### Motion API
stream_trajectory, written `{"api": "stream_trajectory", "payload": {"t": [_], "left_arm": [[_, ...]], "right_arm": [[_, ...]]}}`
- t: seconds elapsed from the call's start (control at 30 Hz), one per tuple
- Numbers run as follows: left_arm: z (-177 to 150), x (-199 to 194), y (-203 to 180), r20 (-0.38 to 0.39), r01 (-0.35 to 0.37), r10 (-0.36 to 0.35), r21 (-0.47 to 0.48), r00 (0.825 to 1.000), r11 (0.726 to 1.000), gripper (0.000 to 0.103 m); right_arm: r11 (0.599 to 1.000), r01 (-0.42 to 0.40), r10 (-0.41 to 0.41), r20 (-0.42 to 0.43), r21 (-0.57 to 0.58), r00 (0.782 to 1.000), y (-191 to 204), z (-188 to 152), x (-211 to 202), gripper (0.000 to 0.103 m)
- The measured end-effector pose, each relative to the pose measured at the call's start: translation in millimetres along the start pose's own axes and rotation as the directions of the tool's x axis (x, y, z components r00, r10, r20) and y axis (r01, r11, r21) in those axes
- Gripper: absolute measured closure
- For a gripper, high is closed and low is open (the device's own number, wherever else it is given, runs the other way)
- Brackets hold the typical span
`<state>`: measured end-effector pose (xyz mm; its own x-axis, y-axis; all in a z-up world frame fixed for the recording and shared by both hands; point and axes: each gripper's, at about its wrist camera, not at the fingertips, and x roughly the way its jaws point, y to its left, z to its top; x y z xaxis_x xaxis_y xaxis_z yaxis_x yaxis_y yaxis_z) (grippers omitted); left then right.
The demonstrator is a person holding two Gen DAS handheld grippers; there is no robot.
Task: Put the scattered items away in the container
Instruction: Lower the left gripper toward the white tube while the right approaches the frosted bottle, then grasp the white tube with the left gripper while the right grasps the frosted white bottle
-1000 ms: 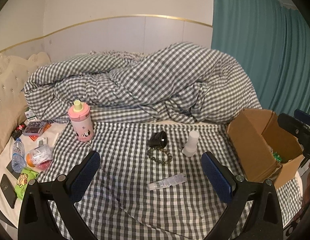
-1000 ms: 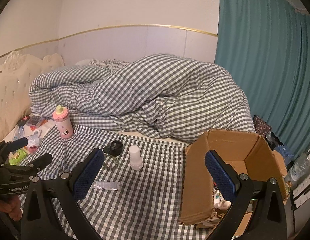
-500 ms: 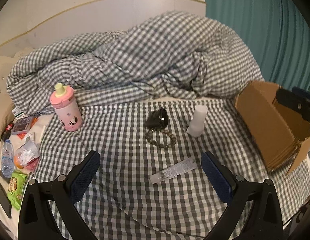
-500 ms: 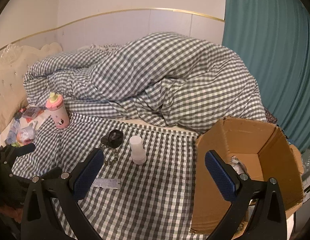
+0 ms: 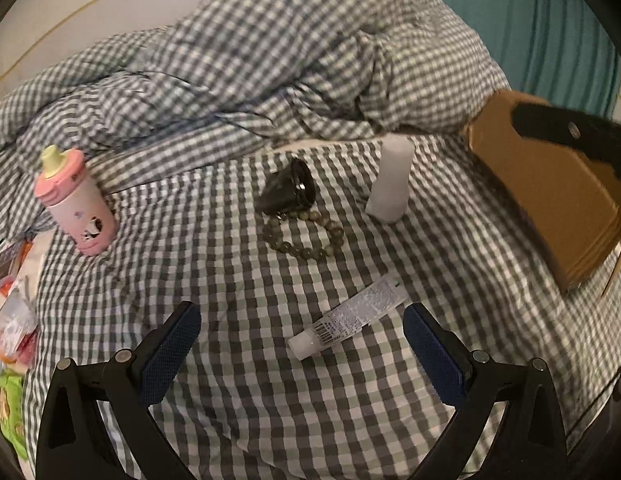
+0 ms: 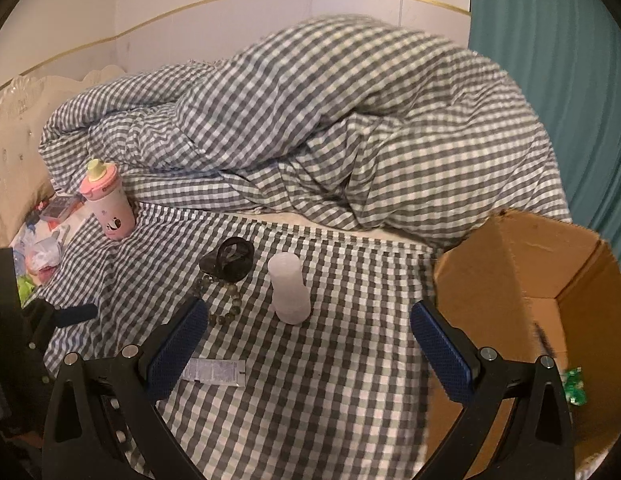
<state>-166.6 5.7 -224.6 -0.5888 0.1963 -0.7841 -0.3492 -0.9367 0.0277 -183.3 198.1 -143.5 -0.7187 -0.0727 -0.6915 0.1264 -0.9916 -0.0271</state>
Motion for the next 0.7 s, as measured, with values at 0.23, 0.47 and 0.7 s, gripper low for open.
{"api": "stream_trajectory", "payload": {"t": [0.23,0.47,0.7], "left_arm": [[-7.3,32.8,-5.2,-0.051,0.063,-0.060,0.068,0.997,0.996,0.000],[-3.7,60.1,-6.5,-0.081,0.104,-0.095,0.115,0.992,0.988,0.000],[-8.7,88.8,-5.7,-0.137,0.160,-0.143,0.127,0.980,0.979,0.020]], "right_arm": [[1.000,-0.012,0.011,-0.055,-0.002,0.998,-3.4,-4.2,41.7,0.001],[1.000,-0.026,0.026,-0.087,0.005,0.996,-5.7,-3.6,72.4,0.002],[0.999,-0.042,0.041,-0.111,-0.007,0.993,0.1,-2.1,97.7,0.002]]}}
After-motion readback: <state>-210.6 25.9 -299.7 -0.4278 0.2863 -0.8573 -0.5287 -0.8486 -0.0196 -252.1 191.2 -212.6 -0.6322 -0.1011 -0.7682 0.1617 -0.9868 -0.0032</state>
